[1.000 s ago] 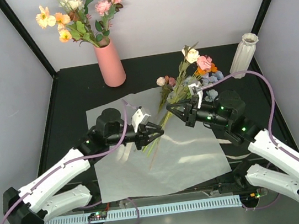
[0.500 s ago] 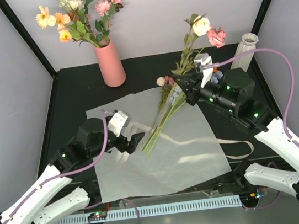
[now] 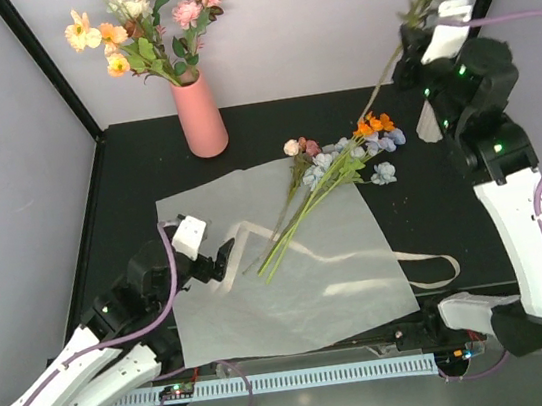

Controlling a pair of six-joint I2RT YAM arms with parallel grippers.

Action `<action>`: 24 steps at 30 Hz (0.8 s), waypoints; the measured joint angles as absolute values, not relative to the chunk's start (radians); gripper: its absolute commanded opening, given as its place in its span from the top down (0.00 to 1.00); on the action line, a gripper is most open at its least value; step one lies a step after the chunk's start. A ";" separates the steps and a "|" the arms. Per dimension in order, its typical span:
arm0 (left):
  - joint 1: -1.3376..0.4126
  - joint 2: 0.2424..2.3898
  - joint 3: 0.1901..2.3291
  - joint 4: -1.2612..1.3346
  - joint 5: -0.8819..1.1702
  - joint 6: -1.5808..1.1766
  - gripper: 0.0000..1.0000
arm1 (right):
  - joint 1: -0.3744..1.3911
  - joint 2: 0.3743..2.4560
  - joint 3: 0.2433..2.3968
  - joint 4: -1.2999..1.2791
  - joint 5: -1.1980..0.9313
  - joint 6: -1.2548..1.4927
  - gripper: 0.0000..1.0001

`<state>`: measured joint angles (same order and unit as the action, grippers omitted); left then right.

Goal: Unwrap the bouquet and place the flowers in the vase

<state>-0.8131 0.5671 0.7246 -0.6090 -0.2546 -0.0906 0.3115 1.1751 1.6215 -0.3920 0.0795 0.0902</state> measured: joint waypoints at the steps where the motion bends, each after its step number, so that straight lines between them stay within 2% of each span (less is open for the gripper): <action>1: -0.813 0.550 0.703 -0.583 -0.258 -0.096 0.01 | 0.267 1.199 1.658 -0.397 0.097 0.083 0.99; 11: -0.813 0.480 0.602 -0.477 -0.246 -0.095 0.01 | -0.038 1.422 1.924 -0.435 0.188 0.063 0.98; 24: -0.813 0.473 0.590 -0.435 -0.230 -0.051 0.01 | -0.229 1.584 2.046 -0.413 0.225 0.069 0.98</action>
